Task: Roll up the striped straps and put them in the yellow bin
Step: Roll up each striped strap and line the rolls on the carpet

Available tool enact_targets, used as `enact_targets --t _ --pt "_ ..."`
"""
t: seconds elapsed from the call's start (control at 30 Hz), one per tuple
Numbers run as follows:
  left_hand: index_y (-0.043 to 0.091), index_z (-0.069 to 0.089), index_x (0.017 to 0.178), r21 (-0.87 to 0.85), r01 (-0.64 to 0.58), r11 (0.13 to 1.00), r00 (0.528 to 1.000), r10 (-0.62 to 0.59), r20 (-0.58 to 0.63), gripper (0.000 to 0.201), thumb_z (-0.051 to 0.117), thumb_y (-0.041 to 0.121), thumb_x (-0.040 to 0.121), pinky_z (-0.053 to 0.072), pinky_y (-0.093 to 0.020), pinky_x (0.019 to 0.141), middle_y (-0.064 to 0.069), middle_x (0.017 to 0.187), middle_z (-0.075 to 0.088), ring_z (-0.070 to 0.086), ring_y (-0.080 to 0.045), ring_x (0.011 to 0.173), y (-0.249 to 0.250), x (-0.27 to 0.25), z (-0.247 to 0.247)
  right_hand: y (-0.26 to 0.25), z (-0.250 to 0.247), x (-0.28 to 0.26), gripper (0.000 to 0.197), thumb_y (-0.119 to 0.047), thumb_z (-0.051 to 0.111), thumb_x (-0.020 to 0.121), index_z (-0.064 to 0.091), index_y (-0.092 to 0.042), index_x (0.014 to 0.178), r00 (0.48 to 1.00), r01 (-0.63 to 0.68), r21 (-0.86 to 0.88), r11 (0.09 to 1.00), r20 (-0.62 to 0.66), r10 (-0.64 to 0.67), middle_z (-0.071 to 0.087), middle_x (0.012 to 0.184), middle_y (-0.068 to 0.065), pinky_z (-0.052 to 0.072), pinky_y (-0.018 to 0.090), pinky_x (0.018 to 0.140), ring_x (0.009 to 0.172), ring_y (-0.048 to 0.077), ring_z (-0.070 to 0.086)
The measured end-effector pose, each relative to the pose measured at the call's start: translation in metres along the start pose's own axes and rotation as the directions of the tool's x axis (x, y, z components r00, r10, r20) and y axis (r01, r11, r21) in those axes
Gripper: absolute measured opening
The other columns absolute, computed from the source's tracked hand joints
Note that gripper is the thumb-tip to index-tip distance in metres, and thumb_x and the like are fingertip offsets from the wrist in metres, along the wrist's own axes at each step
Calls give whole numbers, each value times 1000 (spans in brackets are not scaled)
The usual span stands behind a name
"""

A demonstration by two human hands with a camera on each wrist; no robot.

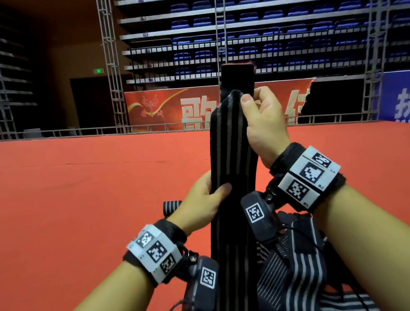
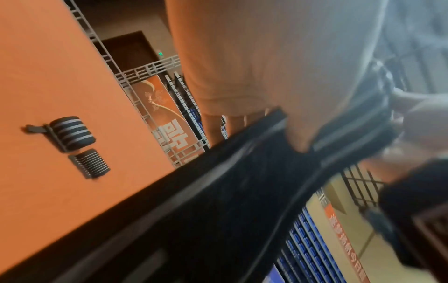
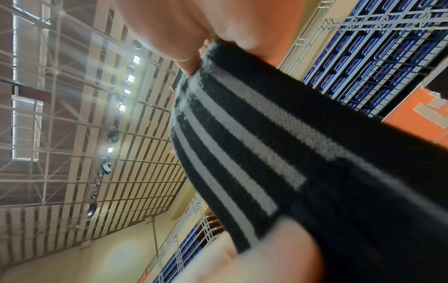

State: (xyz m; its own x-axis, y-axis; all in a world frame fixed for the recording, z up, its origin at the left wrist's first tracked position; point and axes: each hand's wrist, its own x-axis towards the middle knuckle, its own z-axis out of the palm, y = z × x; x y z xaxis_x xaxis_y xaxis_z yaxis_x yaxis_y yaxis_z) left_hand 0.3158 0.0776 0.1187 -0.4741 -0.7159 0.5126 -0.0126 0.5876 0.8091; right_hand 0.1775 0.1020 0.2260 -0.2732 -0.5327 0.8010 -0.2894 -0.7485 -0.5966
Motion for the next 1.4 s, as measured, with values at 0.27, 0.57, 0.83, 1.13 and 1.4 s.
enact_targets --t 0.27,0.57,0.83,1.13,1.4 --pt "10 56 91 120 -149 982 984 159 -77 19 57 29 95 49 -38 72 -5 86 59 56 -16 79 73 37 -32 16 8 -26 11 -23 47 98 51 -16 89 987 -77 16 997 141 74 66 92 19 52 44 74 82 25 64" --pt "22 48 89 116 -157 981 919 188 -345 16 46 14 103 45 -22 75 8 85 52 53 -2 76 64 47 -49 73 -11 -105 28 3 64 86 57 -15 107 662 -340 -171 925 655 365 65 91 -4 51 22 68 75 6 64" --pt "18 47 95 107 -125 986 932 153 -328 9 46 17 103 48 -31 78 0 92 53 54 -10 82 53 43 -47 67 -18 -114 17 -24 74 84 62 -20 96 410 -296 -410 863 761 502 66 75 -10 44 21 53 63 7 59" --pt "7 54 102 159 -157 975 981 172 -89 4 50 7 100 47 -26 77 0 88 57 55 -9 81 61 28 -39 9 -8 -20 16 -15 50 99 50 -16 83 955 -93 -2 996 283 89 59 58 -12 41 19 46 50 2 52" --pt "4 53 98 61 -169 984 973 177 -146 12 48 15 102 48 -29 63 -8 82 59 58 -14 70 74 21 -40 7 0 -23 25 3 50 96 52 -14 77 932 -42 -37 998 360 53 58 55 -17 39 10 52 51 -5 51"
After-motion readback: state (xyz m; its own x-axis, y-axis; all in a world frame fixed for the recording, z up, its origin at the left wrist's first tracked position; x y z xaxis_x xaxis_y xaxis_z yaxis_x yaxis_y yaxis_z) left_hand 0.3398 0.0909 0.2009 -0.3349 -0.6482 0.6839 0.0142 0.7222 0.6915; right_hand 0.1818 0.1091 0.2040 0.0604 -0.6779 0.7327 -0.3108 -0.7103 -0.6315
